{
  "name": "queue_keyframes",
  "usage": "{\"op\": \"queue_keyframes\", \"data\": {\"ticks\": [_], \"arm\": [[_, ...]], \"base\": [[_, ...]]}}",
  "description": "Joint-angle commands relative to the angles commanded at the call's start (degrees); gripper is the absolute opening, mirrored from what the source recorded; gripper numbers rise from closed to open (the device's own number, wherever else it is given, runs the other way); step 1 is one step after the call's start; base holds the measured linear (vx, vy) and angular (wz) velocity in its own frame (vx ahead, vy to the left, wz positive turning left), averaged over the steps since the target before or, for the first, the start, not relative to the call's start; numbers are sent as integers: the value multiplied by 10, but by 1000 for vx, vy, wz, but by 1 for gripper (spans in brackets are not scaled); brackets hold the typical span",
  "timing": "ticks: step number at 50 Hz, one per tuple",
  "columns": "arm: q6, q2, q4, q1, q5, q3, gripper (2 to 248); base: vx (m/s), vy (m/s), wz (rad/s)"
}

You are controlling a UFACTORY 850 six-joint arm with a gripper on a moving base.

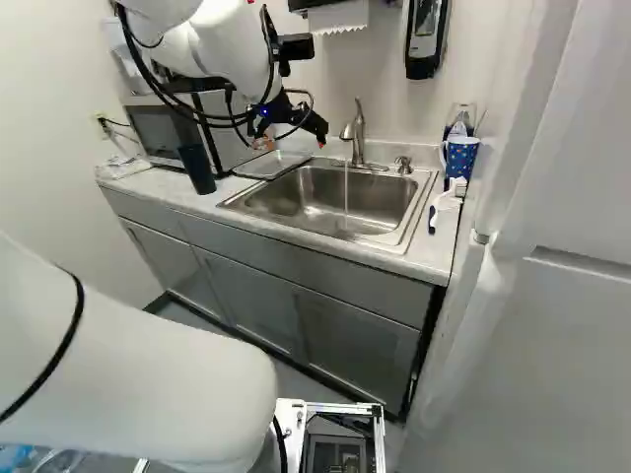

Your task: Rinse the cup and place it in the tray

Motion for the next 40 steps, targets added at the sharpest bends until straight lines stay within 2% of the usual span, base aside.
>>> {"op": "queue_keyframes", "data": {"ticks": [40], "arm": [[0, -16, 0, 86, 0, -14, 247]], "base": [[0, 0, 0]]}}
